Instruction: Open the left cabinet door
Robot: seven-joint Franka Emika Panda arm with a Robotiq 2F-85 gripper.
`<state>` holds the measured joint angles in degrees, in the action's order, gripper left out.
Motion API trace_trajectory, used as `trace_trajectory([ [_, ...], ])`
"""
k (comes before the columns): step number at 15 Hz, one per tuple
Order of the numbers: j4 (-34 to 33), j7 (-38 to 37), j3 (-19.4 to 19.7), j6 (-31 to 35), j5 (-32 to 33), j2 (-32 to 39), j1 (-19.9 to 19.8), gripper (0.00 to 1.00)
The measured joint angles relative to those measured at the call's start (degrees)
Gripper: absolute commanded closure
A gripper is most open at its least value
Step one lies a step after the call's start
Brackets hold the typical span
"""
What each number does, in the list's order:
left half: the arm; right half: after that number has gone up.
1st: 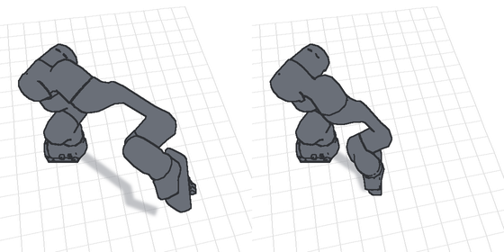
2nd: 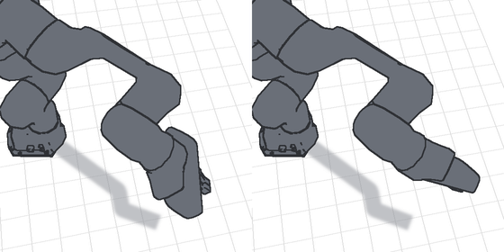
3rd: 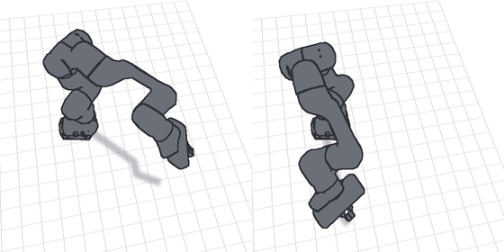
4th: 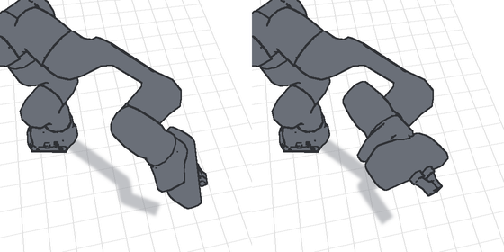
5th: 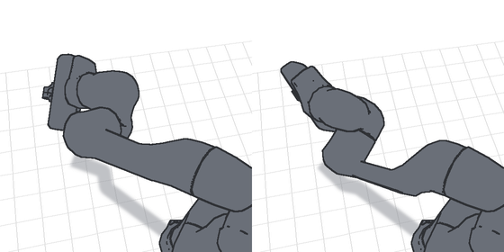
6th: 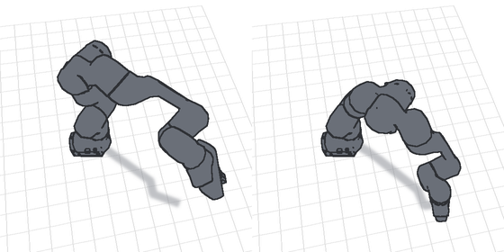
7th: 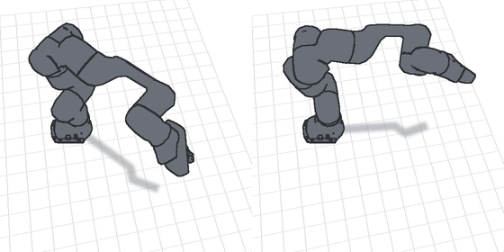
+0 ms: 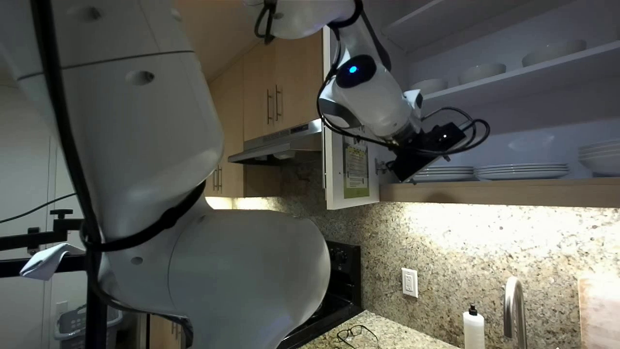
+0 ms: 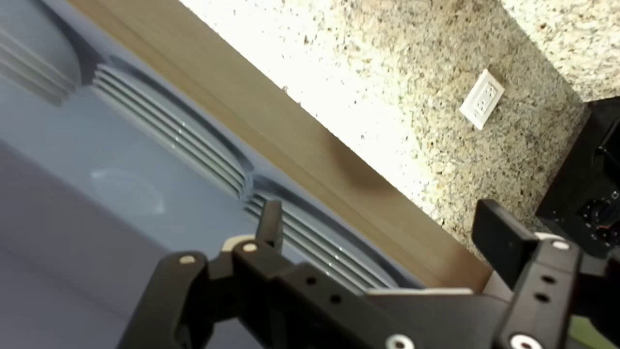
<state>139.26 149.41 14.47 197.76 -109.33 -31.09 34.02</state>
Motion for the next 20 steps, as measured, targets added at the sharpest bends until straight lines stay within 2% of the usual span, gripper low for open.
trace_trajectory([
  [3,1.8,0.0,4.1,0.0,0.1,1.5,0.9,0.0],
  [5,3.5,0.0,5.0,0.0,0.0,3.8,0.6,0.0],
  [10,8.5,-0.1,3.1,0.0,-0.7,10.8,-3.2,0.0],
  [17,19.2,-0.2,3.8,0.0,-1.5,17.8,-2.3,0.0],
  [20,20.7,-0.2,2.7,0.0,-1.5,20.6,-3.7,0.0],
])
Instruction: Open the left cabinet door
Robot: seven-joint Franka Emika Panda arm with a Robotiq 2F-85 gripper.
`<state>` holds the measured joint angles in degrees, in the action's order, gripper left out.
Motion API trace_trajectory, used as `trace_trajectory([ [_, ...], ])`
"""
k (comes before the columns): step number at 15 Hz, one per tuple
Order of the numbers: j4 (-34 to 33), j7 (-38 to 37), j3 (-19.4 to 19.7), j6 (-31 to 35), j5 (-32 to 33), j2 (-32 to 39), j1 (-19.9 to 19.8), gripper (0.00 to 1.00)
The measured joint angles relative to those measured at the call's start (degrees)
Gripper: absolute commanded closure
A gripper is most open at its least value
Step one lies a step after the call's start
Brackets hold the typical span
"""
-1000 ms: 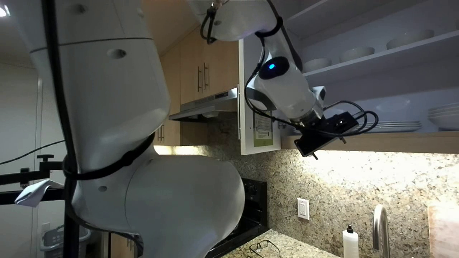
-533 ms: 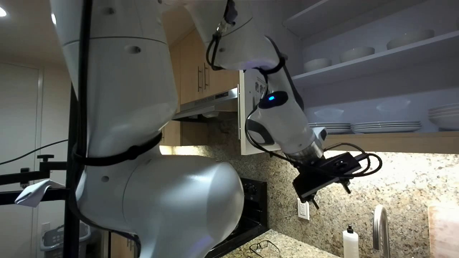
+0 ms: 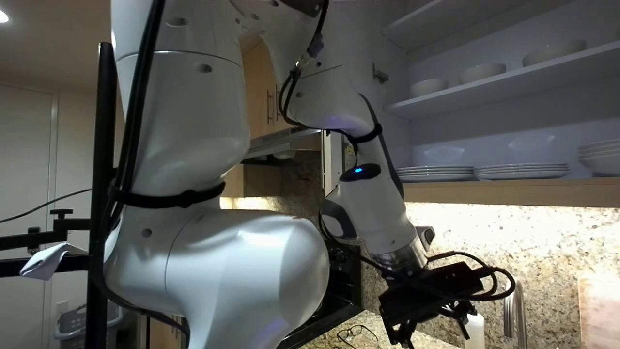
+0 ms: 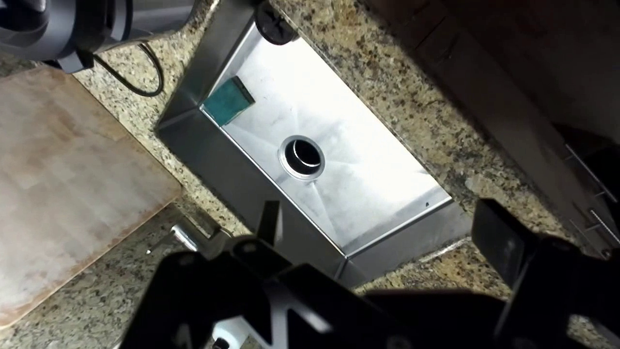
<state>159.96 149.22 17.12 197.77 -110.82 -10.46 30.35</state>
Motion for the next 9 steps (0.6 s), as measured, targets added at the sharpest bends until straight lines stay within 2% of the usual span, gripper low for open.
trace_trajectory([
  [3,-0.7,0.0,-3.7,0.0,1.1,0.4,-5.8,0.0],
  [9,-0.8,0.0,-4.3,0.0,1.1,0.2,-6.5,0.0],
])
